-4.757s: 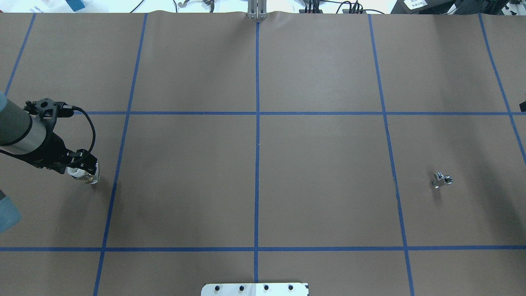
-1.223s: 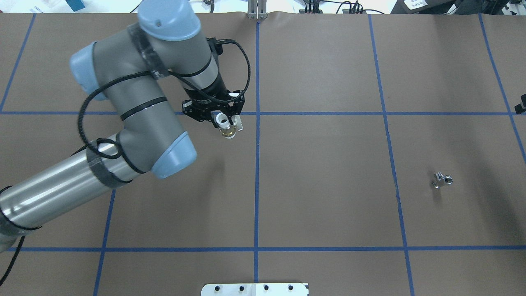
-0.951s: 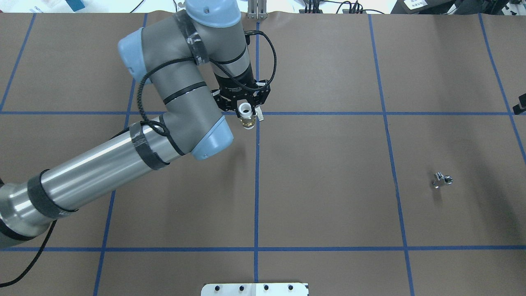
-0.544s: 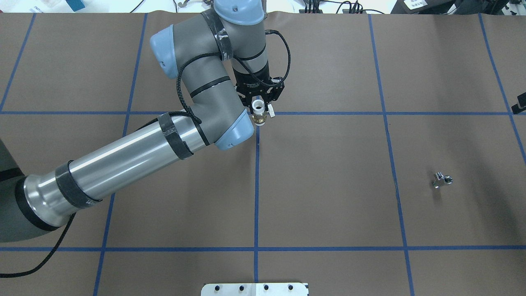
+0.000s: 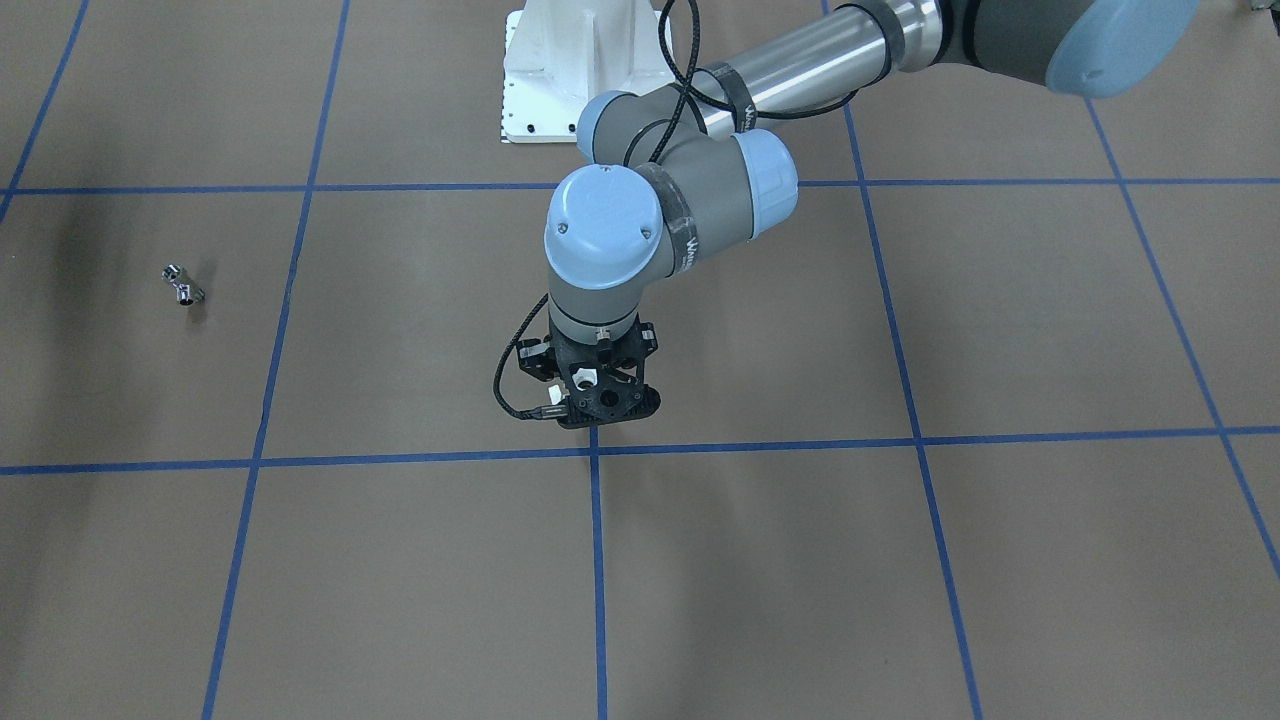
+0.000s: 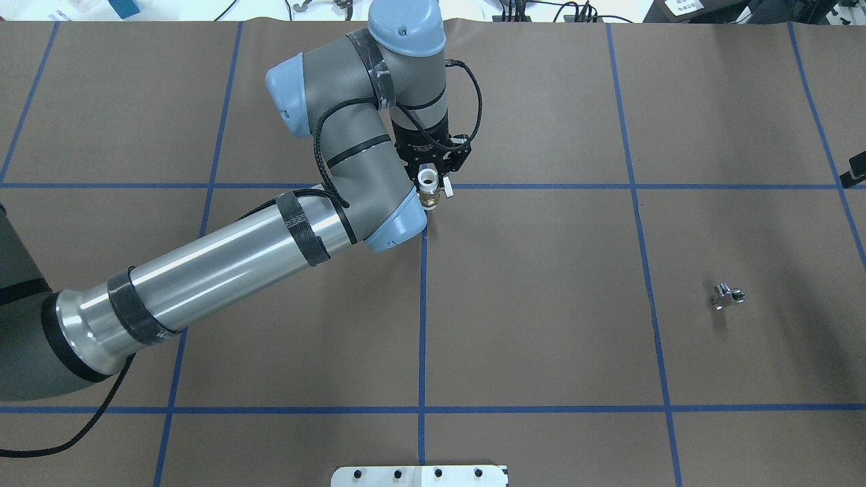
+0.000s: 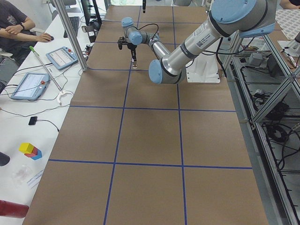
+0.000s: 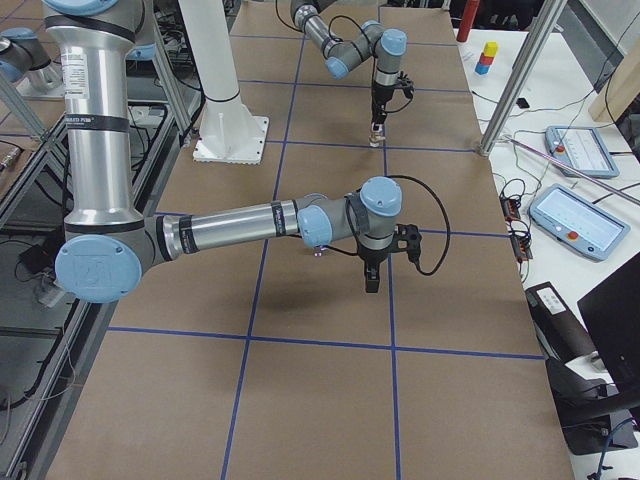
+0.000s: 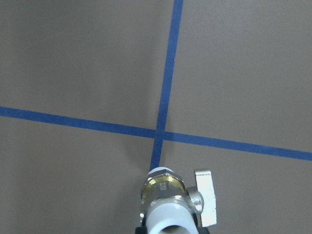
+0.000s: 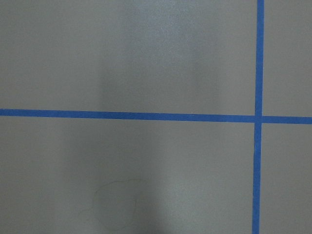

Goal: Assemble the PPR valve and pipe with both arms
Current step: 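Lower the valve upright at the center and open the left gripper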

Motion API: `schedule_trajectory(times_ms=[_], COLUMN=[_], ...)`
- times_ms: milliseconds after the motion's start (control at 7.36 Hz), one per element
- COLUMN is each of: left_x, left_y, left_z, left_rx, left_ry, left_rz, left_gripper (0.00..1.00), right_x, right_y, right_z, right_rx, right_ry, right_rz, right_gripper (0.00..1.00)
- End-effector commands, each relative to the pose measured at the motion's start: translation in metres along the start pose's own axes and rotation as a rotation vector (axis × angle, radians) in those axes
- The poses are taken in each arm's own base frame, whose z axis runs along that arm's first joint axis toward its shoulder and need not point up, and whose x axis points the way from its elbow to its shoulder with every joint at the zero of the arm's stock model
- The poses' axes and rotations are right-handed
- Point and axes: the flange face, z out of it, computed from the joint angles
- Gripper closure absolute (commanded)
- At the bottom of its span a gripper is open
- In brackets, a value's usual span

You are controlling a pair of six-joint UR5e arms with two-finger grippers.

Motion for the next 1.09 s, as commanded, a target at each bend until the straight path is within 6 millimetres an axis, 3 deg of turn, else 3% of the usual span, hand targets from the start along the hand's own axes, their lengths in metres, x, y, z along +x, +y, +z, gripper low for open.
schedule_trajectory(times_ms=[0,951], left_x=[0.0,-0.005], left_y=[-0.001,0.0], left_z=[0.004,0.015], left_rx=[0.003,-0.006], left_ry=[-0.004,-0.018], left_rz=[-0.001,-0.012], left_gripper=[1.0,1.0], right_x=[-0.001,-0.004], right_y=[0.0,-0.001], right_z=[-0.001,-0.004], right_rx=[0.002,0.024], right_ry=[-0.001,-0.008], right_rz=[0.0,-0.017], right_gripper=[0.0,0.0])
